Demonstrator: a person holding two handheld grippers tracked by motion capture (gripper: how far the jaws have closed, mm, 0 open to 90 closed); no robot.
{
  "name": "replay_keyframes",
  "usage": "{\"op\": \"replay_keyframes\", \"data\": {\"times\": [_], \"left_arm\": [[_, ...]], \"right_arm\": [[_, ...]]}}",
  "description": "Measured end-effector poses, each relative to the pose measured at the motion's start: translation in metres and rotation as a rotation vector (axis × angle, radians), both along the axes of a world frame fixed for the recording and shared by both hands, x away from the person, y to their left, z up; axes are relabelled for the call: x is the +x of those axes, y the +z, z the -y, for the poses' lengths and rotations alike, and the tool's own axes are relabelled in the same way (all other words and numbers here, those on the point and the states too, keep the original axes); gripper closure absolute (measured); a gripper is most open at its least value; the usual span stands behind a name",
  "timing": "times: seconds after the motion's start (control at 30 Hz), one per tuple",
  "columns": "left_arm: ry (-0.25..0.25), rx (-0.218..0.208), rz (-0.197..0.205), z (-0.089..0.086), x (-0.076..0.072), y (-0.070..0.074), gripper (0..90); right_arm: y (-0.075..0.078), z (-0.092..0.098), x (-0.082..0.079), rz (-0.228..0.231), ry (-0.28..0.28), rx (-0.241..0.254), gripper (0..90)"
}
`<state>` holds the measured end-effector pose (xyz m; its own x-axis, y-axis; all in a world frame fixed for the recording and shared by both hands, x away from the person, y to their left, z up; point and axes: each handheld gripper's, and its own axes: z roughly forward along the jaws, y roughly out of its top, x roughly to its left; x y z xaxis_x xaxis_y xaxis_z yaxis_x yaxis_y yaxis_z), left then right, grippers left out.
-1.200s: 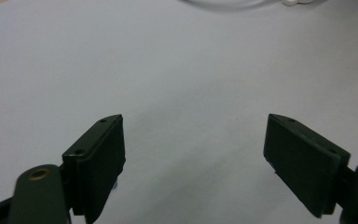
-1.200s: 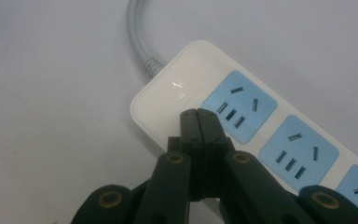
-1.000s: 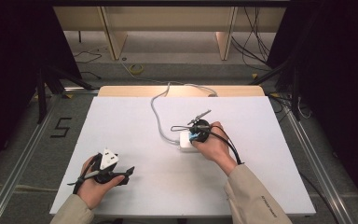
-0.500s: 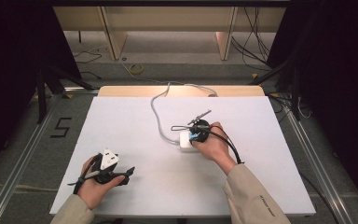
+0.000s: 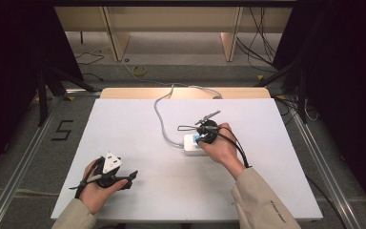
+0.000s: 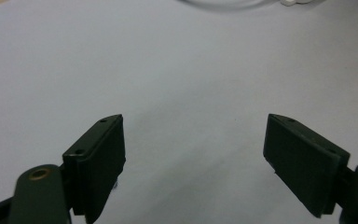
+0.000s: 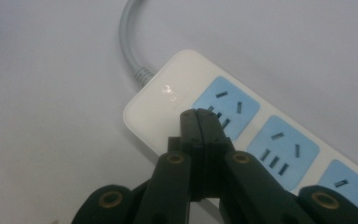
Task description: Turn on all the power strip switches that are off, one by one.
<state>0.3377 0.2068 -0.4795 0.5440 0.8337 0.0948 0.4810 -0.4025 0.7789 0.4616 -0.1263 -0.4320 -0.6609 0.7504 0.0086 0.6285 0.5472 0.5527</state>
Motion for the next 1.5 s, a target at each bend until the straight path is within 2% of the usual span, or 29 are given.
{"op": "replay_keyframes", "data": {"times": [0.5,1.5], "left_arm": [[0.002,-0.003,-0.004,-0.001,0.000,0.000,20.8],[0.002,-0.002,-0.002,-0.001,0.000,0.000,20.9]], "right_arm": [[0.005,0.008,0.001,-0.017,-0.018,-0.010,90.0],[0.012,0.027,0.004,-0.020,-0.048,-0.028,90.0]]}}
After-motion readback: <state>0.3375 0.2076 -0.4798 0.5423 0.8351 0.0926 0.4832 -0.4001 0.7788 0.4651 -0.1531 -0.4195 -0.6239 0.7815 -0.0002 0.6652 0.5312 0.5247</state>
